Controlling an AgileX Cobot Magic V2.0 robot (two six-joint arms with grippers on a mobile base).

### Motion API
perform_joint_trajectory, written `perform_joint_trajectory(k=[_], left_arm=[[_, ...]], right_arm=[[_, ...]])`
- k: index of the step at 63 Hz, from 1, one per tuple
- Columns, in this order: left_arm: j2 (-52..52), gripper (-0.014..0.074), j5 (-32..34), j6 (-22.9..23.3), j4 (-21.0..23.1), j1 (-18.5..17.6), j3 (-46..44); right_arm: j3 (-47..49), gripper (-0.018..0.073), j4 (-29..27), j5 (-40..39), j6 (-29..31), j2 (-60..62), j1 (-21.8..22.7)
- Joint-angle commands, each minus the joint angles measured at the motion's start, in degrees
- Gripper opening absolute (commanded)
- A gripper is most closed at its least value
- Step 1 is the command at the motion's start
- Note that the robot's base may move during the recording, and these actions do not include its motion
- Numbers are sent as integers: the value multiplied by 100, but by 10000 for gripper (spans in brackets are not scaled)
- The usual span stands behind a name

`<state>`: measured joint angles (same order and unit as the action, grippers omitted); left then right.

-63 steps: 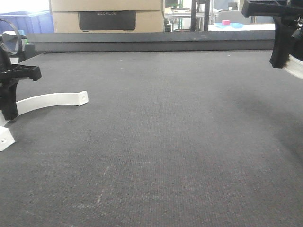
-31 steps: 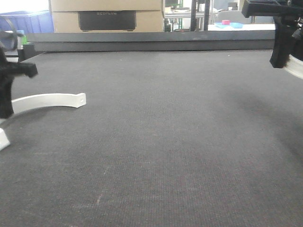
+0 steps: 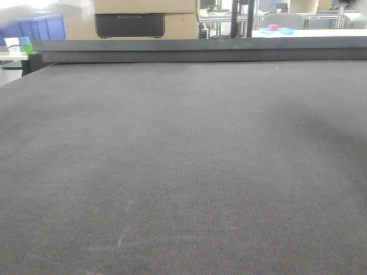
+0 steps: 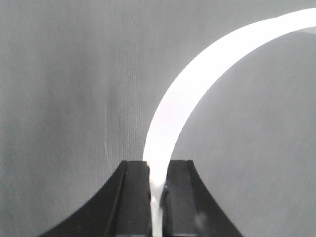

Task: Grab PVC pipe and place in blue bin
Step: 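Lift both held white clamp halves up off the table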

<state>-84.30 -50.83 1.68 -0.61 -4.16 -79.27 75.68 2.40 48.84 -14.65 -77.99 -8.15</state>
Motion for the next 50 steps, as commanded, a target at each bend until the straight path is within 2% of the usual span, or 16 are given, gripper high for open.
perform_joint_trajectory(k=[1, 9, 21, 29, 38, 43, 50], left_arm=[[353, -111, 527, -13, 61, -22, -24], [750, -111, 1134, -13, 61, -22, 107], [1534, -111, 2391, -13, 61, -22, 890], [2206, -111, 3606, -13, 138, -22, 1799], [2877, -111, 4470, -13, 148, -22, 2814], [3188, -111, 4588, -13, 254, -22, 3237], [3736, -111, 4412, -13, 540, -22, 3686]], right_arm=[[17, -167, 251, -438, 23, 321, 0], [-110, -167, 316, -721, 23, 653, 0], [-1236, -167, 631, -2250, 23, 1369, 0], [-2095, -167, 629, -3202, 23, 1845, 0], [-2954, -167, 629, -3966, 23, 2334, 0], [-3266, -167, 629, -4125, 23, 2545, 0], [-3340, -167, 587, -3761, 23, 2946, 0]])
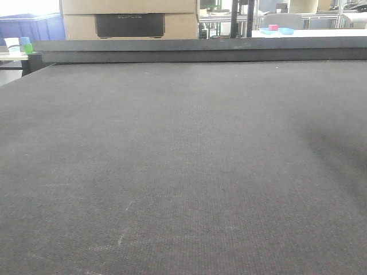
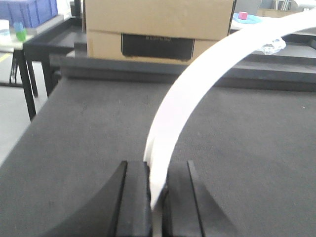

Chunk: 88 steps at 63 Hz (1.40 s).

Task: Grab PVC pipe and place in blue bin
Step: 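Lift both held white clamp halves up off the table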

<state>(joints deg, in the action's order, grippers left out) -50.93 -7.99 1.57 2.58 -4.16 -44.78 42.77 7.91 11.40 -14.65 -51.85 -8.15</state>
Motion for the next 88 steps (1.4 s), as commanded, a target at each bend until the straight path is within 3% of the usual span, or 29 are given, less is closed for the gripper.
perform_joint_trajectory(k=[1, 22, 32, 40, 58, 88], left_arm=[[472, -111, 98, -2, 245, -22, 276], [1716, -111, -40, -2, 256, -22, 462], [2006, -111, -494, -2, 270, -22, 462], [2145, -111, -484, -2, 259, -22, 462], [2178, -111, -432, -2, -728, -22, 462], [2178, -111, -432, -2, -728, -22, 462]], right_arm=[[-49, -167, 36, 26, 23, 362, 0], [-49, -167, 86, 165, 23, 1696, 0], [-49, -167, 86, 92, 23, 2008, 0], [-49, -167, 86, 280, 23, 2198, 0], [-49, -167, 86, 970, 23, 2540, 0], [-49, -167, 86, 1049, 23, 2540, 0]])
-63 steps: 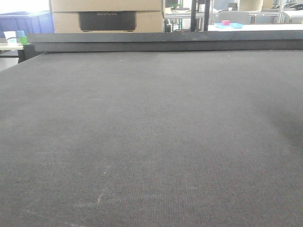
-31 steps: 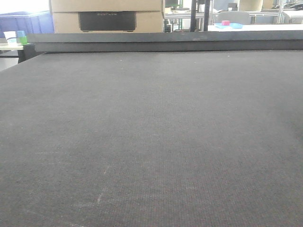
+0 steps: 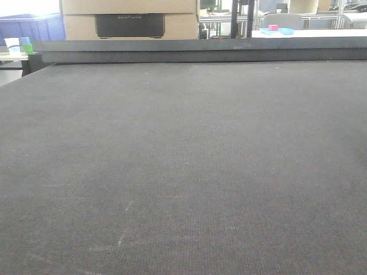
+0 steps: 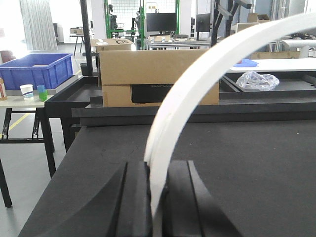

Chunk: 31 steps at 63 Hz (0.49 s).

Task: Grab PVC pipe and place in blue bin
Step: 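Lift both held white clamp halves up off the table, then drive the base past the red table toward the blue bin shelf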

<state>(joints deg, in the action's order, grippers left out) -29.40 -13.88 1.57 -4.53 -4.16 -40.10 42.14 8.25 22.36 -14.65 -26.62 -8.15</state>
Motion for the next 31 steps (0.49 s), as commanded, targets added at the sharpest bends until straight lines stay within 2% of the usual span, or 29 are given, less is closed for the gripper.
perform_joint_trajectory(k=[1, 31], left_arm=[[25, -111, 157, -2, -18, -22, -6], [25, -111, 157, -2, -18, -22, -6]], right_arm=[[14, -167, 52, -47, 23, 16, 0], [14, -167, 52, -47, 23, 16, 0]])
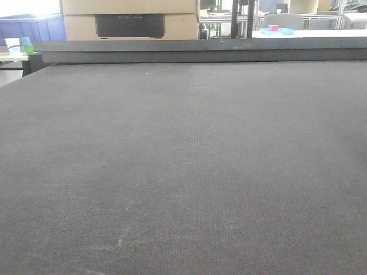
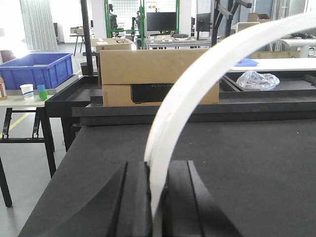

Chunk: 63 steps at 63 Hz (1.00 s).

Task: Grab PVC pipe and place in blue bin
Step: 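Drive the base past the red table toward the blue bin shelf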

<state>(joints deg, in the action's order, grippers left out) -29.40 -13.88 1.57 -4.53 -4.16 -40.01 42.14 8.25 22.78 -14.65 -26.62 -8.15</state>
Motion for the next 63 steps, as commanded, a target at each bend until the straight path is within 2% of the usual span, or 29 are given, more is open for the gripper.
perform_joint_trajectory(k=[1, 63], left_arm=[[25, -111, 157, -2, -18, -22, -16], [25, -111, 157, -2, -18, -22, -16]], right_arm=[[14, -167, 52, -89, 23, 16, 0], [14, -167, 52, -89, 23, 16, 0]])
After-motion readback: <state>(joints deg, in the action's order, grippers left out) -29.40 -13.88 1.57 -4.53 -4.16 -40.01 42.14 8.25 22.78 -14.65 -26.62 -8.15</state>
